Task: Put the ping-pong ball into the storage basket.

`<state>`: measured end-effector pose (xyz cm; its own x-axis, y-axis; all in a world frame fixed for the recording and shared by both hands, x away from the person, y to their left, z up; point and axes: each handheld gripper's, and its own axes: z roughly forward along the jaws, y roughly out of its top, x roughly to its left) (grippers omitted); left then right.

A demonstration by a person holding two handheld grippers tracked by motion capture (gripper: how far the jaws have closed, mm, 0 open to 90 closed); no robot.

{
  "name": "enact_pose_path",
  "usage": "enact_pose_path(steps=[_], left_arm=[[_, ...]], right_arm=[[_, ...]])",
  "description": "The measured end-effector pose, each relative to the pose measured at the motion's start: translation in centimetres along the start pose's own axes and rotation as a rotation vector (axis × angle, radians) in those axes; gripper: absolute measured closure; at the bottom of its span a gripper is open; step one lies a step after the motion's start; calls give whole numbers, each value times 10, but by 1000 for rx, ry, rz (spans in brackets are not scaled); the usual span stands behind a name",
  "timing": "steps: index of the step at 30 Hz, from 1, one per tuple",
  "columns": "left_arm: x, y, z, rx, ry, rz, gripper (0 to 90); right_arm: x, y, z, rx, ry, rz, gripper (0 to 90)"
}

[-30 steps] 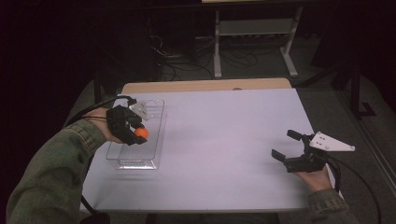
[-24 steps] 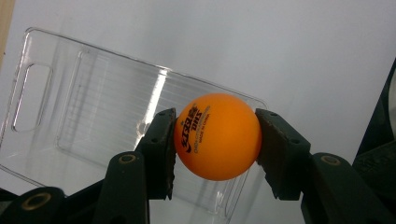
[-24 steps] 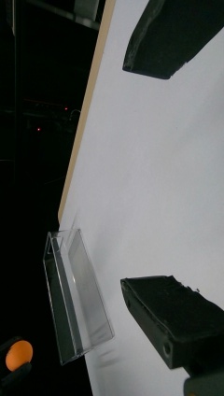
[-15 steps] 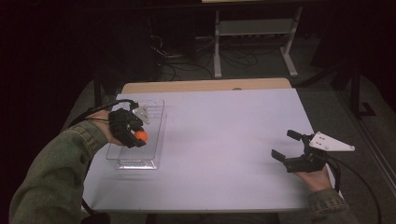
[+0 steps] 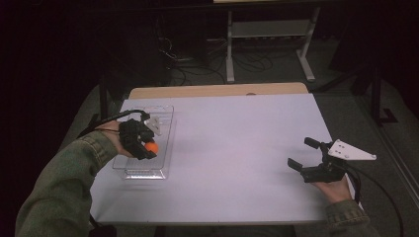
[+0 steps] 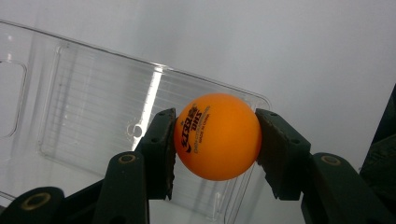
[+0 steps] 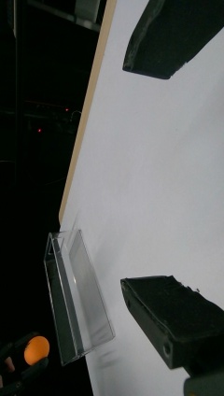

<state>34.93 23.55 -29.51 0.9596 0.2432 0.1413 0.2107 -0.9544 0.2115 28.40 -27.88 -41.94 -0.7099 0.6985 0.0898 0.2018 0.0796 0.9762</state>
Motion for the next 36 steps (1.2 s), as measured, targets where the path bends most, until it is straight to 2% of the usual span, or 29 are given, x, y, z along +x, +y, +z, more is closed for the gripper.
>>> enact_pose_path(steps=[4,17,22,36], left_arm=[[-2,0,4,-9,-7,5,505],[-2,-3,18,12,10,14,506],[0,-6,26,14,-3,2,506],[0,-5,41,21,-18,9,505]], right_arm=[[0,0,0,1,0,0,0],[0,0,0,-2,0,-1,0],[0,0,0,1,0,-2,0],[0,1,-1,-10,-1,-1,0]])
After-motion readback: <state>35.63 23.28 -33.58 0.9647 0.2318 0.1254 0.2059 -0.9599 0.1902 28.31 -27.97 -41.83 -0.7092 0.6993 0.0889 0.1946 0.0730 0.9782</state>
